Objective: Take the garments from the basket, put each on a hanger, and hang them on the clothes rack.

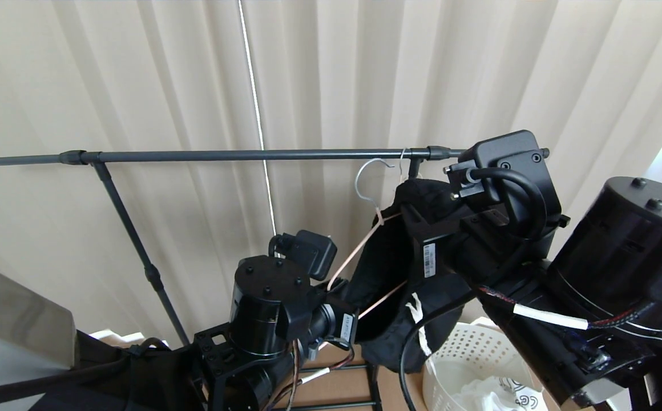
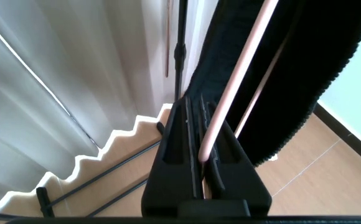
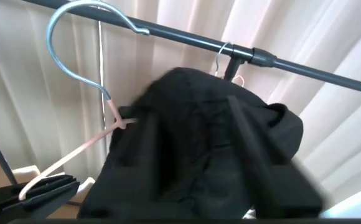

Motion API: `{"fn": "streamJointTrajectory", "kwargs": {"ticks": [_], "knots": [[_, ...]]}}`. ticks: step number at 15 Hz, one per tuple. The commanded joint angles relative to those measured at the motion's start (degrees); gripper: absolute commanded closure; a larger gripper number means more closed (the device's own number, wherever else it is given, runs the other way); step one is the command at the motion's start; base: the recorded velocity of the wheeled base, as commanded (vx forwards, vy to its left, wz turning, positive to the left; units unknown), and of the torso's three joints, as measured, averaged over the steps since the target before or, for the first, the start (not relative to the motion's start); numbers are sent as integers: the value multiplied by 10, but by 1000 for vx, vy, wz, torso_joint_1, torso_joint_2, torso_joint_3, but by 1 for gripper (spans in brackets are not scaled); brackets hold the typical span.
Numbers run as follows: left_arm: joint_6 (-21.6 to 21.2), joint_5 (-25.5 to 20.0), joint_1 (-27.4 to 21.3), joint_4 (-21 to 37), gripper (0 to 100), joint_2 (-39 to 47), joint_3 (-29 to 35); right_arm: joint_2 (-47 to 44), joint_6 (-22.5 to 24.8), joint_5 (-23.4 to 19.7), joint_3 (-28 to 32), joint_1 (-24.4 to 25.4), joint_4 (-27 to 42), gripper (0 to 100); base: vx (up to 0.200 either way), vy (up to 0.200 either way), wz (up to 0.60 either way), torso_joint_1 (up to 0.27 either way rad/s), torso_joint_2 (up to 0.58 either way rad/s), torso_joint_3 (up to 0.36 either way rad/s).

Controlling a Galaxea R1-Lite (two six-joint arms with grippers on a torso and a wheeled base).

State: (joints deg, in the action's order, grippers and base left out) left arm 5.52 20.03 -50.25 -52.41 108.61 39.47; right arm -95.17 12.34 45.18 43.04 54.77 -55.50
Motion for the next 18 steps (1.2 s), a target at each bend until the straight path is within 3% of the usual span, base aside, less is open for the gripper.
{"fn": "streamJointTrajectory", "kwargs": {"ticks": [1, 8, 11, 14, 16, 18], "knots": [[0, -1, 0, -1, 100, -1, -2, -1, 1, 0, 2, -5, 0, 0, 0, 0, 0, 0, 0, 0], [-1, -2, 1, -17, 100, -1, -11, -4, 1, -2, 2, -32, 0, 0, 0, 0, 0, 0, 0, 0], [-2, -10, 18, -17, 100, -16, -33, 13, 12, -16, -14, -66, 6, 0, 0, 0, 0, 0, 0, 0], [-2, -55, 57, -23, 100, -36, -70, 54, 31, -130, -48, -106, 25, 0, 0, 0, 0, 0, 0, 0], [-5, -101, 86, -67, 100, -43, -100, 75, 32, -174, -51, -128, 60, 0, 0, 0, 0, 0, 0, 0], [-37, -137, 118, -118, 100, -43, -135, 98, 30, -240, -53, -154, 101, 0, 0, 0, 0, 0, 0, 0]]}}
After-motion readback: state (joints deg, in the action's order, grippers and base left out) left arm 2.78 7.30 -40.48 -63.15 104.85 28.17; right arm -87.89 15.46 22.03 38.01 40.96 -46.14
